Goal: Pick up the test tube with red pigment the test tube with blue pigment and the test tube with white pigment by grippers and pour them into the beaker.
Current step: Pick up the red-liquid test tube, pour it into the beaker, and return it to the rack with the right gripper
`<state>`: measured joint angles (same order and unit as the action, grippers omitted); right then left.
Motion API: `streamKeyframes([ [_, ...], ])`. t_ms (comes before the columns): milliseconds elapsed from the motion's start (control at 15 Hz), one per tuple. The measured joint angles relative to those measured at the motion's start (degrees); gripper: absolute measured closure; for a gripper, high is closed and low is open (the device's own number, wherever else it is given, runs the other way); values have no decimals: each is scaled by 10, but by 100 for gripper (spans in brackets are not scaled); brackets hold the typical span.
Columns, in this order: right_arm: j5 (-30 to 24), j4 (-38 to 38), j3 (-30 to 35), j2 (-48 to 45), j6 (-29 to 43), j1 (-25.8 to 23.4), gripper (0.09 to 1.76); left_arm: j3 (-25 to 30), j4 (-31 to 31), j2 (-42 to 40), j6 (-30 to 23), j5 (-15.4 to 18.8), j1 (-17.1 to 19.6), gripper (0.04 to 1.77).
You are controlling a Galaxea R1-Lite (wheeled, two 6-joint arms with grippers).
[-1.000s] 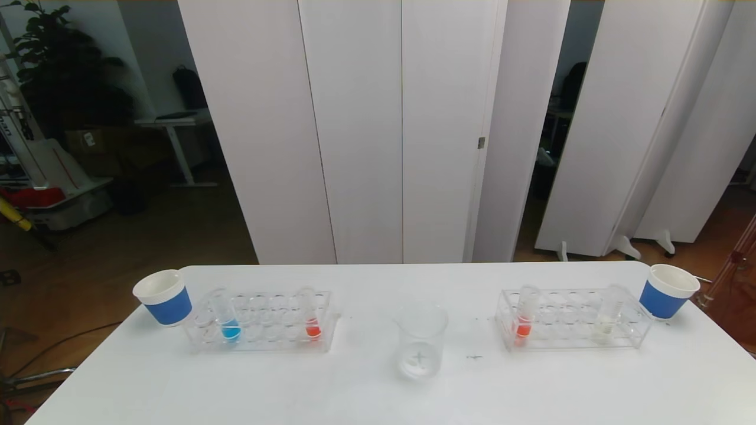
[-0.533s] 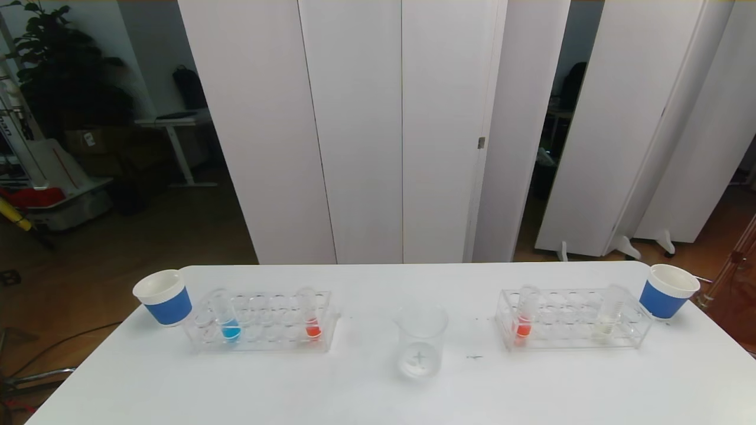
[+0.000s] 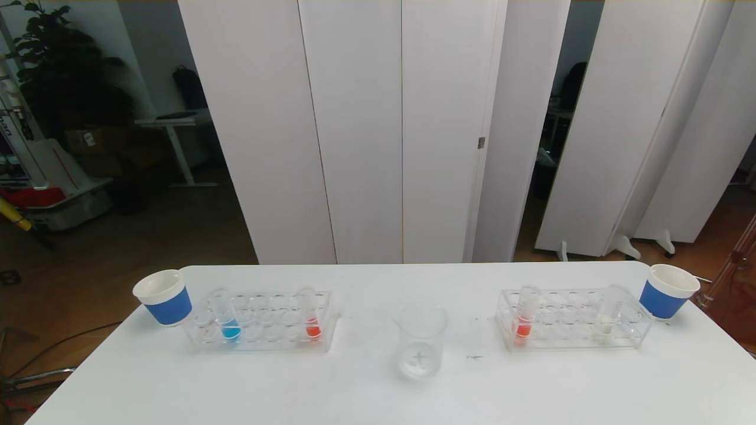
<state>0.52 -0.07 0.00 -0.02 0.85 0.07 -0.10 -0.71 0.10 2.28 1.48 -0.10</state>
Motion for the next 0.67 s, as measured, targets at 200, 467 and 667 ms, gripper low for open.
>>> streamKeyframes([
  [200,0,0,0,0,0,0,10,0,0,0,0,0,0,7],
  [467,0,0,0,0,0,0,10,0,0,0,0,0,0,7],
  [667,0,0,0,0,0,0,10,0,0,0,0,0,0,7],
])
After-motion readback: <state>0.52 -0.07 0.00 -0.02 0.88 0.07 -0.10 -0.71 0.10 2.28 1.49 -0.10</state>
